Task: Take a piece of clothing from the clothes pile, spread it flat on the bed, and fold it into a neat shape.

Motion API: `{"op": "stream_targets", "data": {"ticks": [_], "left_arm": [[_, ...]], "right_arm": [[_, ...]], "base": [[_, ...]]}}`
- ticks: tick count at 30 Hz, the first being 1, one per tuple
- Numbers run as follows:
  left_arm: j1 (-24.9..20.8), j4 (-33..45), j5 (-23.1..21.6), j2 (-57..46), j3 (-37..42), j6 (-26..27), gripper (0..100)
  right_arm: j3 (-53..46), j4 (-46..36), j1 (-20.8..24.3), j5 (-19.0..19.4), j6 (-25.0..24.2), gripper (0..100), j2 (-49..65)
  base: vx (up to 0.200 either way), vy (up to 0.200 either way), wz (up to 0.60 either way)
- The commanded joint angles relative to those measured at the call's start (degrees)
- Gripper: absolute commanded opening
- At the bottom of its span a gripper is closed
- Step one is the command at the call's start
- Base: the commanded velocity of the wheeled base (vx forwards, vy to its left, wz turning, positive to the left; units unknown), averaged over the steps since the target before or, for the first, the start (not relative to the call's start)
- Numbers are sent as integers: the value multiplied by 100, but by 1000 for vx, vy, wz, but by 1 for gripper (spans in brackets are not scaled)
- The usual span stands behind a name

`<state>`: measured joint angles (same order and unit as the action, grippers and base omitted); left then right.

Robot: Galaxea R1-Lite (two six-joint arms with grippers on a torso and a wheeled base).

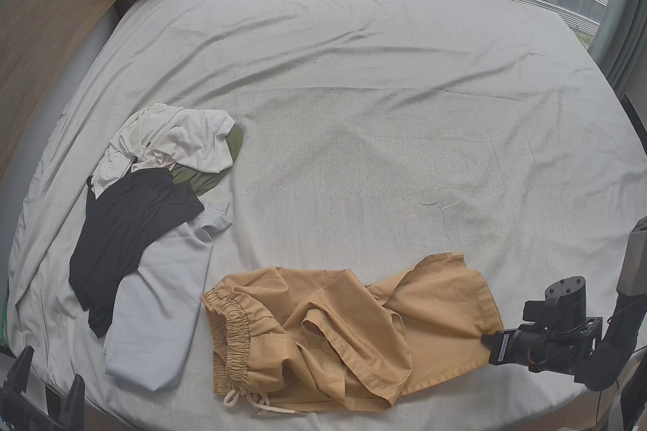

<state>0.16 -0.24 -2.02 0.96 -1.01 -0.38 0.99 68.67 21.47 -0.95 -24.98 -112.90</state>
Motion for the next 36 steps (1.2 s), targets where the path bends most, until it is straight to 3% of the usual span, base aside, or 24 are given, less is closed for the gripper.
{"op": "stream_targets", "data": {"ticks": [1,10,11,21,22,27,31,32,36], "left_arm": [[2,-2,0,-88,101,-6,100],[2,-2,0,-88,101,-6,100],[2,-2,0,-88,101,-6,100],[-7,-2,-9,-88,101,11,100],[-7,7,-17,-88,101,38,100],[-7,-2,-26,-88,101,38,100],[-7,7,-26,-88,101,64,100],[-16,7,-44,-88,92,108,100],[-16,24,-105,-88,92,205,100]], "right_arm": [[-99,-3,-11,-2,-7,0,31],[-99,-11,-64,-10,2,0,31],[-99,-11,-73,-2,2,100,31],[-99,85,-310,-63,195,100,611],[-99,138,-407,-54,476,100,1112],[16,287,-327,-19,635,100,1894],[24,331,-152,315,652,100,2026],[42,340,59,666,652,100,2026],[253,410,490,1123,573,100,2008]], "base": [[0,0,0],[0,0,0],[0,0,0],[0,0,0],[0,0,0],[0,0,0],[0,0,0],[0,0,0],[0,0,0]]}}
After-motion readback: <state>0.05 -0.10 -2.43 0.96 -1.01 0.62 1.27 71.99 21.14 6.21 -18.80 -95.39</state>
